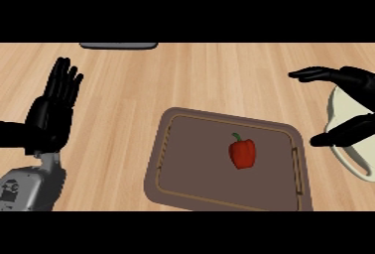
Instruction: Pick the bell pepper from the tray and place it in the pot
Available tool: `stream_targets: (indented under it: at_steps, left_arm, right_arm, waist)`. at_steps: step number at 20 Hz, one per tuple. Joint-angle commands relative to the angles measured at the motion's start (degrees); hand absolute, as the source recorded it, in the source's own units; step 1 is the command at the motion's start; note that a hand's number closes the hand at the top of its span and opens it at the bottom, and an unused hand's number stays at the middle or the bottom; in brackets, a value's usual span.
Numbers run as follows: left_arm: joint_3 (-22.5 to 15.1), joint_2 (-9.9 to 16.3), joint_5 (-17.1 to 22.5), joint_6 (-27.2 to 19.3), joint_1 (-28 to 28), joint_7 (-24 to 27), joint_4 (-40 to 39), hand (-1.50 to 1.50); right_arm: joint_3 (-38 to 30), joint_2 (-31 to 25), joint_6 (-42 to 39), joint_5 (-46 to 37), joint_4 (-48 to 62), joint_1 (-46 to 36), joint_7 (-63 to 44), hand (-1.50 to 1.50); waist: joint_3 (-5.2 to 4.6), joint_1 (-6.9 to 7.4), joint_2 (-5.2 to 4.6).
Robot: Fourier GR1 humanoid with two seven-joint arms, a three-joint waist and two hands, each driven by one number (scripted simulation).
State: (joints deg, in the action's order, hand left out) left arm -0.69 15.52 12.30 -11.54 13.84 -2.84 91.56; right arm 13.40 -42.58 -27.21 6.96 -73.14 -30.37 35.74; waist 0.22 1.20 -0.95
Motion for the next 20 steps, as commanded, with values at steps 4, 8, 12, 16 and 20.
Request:
stream_targets:
  at_steps: [4, 8, 12, 16, 20]
  left_arm:
    - [0.7, 0.5, 0.4, 1.0, 1.4, -1.1, 0.0, 0.00]
    - [2.7, 1.1, 0.7, 2.4, 1.2, 1.9, -3.8, 0.00]
    - [1.6, -0.9, -1.0, 1.7, 2.0, 2.8, -5.0, 0.00]
    - [2.7, 0.1, -1.1, 1.5, 2.8, 0.0, -2.9, 0.00]
    - [1.9, -1.3, -2.2, 1.6, 1.0, 0.9, -2.9, 0.00]
  right_arm:
    - [5.1, -5.8, -0.7, -16.5, 6.8, -4.8, 12.1, -1.50]
    - [9.8, -7.9, -1.9, -21.2, 1.5, -7.1, 7.6, -1.50]
    - [10.7, -4.3, -3.3, -23.6, -0.5, -9.3, 2.1, -1.50]
    - [12.5, -1.2, -5.5, -26.3, -4.0, -9.0, -5.3, -1.50]
    - [13.9, 3.6, -4.3, -31.3, -6.2, -6.0, -11.6, -1.50]
  waist:
    - [-0.15, 0.76, 0.50]
    - [-0.28, -0.26, 0.80]
    - [-0.27, -0.90, 0.93]
    - [-0.25, -0.93, 1.01]
    - [-0.24, -1.03, 1.00]
